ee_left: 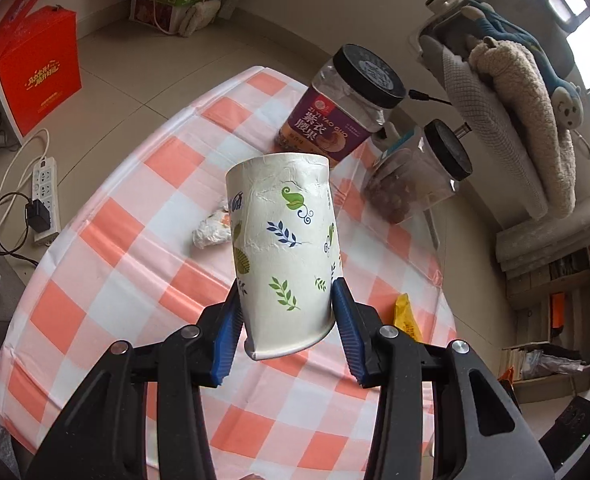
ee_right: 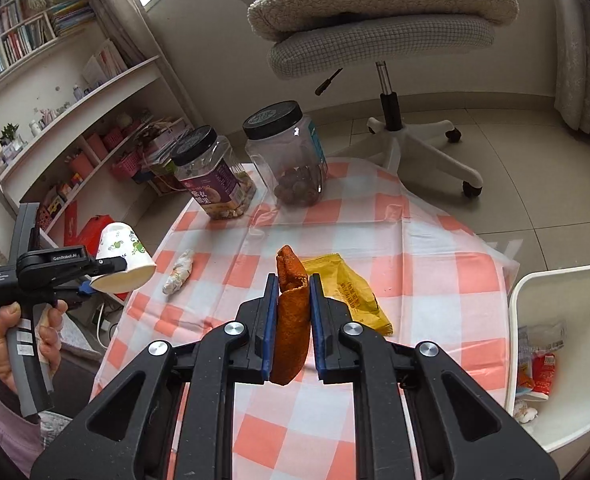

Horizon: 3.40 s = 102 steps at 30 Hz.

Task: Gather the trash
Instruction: 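Drop the sausage snack into the bin with the right gripper while the left gripper drops the paper cup in, then grasp the crumpled tissue with the left gripper while the right gripper grasps the yellow snack packet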

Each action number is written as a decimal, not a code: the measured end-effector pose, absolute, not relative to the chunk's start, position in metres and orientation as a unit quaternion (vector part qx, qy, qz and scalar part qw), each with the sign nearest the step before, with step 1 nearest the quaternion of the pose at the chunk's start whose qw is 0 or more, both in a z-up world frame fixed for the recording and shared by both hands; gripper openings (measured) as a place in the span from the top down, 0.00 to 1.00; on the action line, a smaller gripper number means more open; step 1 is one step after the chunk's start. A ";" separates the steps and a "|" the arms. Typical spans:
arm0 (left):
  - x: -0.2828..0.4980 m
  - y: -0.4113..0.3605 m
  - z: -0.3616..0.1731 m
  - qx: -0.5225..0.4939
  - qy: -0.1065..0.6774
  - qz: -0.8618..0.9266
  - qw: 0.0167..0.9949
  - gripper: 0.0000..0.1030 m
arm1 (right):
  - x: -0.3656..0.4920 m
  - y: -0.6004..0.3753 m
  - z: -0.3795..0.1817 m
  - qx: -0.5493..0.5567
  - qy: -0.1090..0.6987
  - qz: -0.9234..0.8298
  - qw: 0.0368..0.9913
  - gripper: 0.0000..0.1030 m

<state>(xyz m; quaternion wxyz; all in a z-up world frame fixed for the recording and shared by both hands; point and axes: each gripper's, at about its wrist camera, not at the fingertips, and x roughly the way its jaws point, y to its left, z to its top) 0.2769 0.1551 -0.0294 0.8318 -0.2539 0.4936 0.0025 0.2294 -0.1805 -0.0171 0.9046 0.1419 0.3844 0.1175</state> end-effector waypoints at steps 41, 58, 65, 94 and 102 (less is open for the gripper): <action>0.198 -0.186 0.014 -0.048 0.449 -0.244 0.858 0.55 | 0.105 -0.452 0.029 0.252 0.248 -0.171 0.920 0.13; 0.186 -0.285 -0.021 -0.003 0.451 -0.305 0.839 0.27 | 0.080 -0.493 0.034 0.251 0.224 -0.238 0.911 0.07; 0.190 -0.248 -0.002 0.003 0.408 -0.245 0.879 0.25 | 0.099 -0.459 0.034 0.187 0.246 -0.249 0.918 0.07; 0.363 0.105 -0.118 0.075 0.518 0.133 0.842 0.24 | 0.243 -0.223 -0.037 0.020 0.406 -0.048 0.913 0.07; 0.392 0.150 -0.143 0.006 0.555 0.090 0.827 0.35 | 0.297 -0.166 -0.092 0.003 0.483 0.054 0.874 0.07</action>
